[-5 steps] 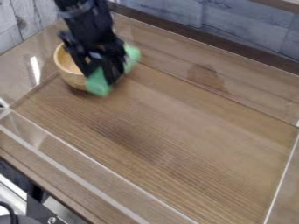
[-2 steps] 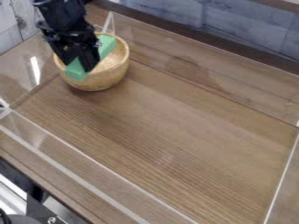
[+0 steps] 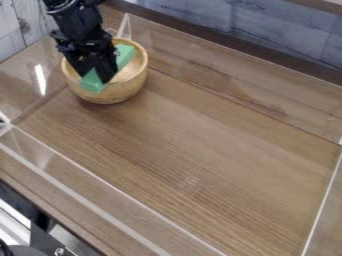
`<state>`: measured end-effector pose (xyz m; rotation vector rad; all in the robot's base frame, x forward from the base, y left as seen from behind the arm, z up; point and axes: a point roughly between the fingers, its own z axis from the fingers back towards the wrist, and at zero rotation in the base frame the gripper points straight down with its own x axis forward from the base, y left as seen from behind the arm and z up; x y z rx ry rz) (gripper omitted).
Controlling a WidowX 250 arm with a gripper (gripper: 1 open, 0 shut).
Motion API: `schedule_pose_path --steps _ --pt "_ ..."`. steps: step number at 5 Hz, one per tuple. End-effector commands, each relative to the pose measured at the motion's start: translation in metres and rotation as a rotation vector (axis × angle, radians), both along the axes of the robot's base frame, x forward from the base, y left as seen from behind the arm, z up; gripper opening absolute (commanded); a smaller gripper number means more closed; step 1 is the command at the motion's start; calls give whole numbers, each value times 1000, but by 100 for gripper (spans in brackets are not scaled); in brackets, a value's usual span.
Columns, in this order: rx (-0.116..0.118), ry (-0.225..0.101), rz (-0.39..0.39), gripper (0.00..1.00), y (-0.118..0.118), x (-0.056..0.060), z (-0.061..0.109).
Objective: Put green object into wooden bowl
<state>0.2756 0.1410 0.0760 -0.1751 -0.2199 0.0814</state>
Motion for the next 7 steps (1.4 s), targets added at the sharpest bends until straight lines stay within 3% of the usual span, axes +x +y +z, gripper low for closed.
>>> schedule_pose_path --steps 1,3,4,7 --pt "14 -46 58 0 8 18 15" --pt "-21 -39 172 0 14 24 8" --pt "-41 -36 230 100 17 26 6" --pt "-87 -30 205 100 36 32 14"
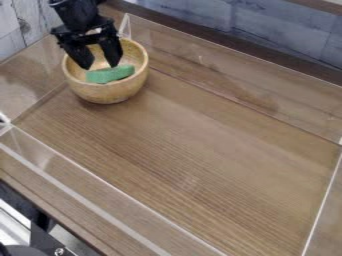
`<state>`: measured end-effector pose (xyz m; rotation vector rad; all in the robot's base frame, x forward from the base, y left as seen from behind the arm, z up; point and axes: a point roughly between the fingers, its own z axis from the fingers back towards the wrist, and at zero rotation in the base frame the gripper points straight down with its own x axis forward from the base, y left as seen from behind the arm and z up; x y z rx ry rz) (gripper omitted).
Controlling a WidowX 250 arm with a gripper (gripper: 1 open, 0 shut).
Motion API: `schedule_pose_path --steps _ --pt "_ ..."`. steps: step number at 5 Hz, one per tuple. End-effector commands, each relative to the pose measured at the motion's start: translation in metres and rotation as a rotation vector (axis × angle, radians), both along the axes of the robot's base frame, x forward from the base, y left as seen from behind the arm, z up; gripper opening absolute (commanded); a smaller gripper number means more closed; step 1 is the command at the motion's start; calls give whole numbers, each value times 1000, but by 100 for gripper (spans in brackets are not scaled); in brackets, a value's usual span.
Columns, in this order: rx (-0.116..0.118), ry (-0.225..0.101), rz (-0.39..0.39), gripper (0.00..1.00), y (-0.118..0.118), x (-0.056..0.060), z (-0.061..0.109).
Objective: Put green object into wooden bowl
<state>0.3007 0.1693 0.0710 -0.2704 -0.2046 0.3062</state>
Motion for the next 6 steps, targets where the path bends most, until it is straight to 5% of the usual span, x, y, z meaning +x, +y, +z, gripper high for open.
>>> schedule_pose_path --steps 1,3,6 --pt "30 -58 2 100 13 9 21" --pt "18 -55 -64 100 -10 18 10" --pt "-32 -49 -144 100 1 4 20"
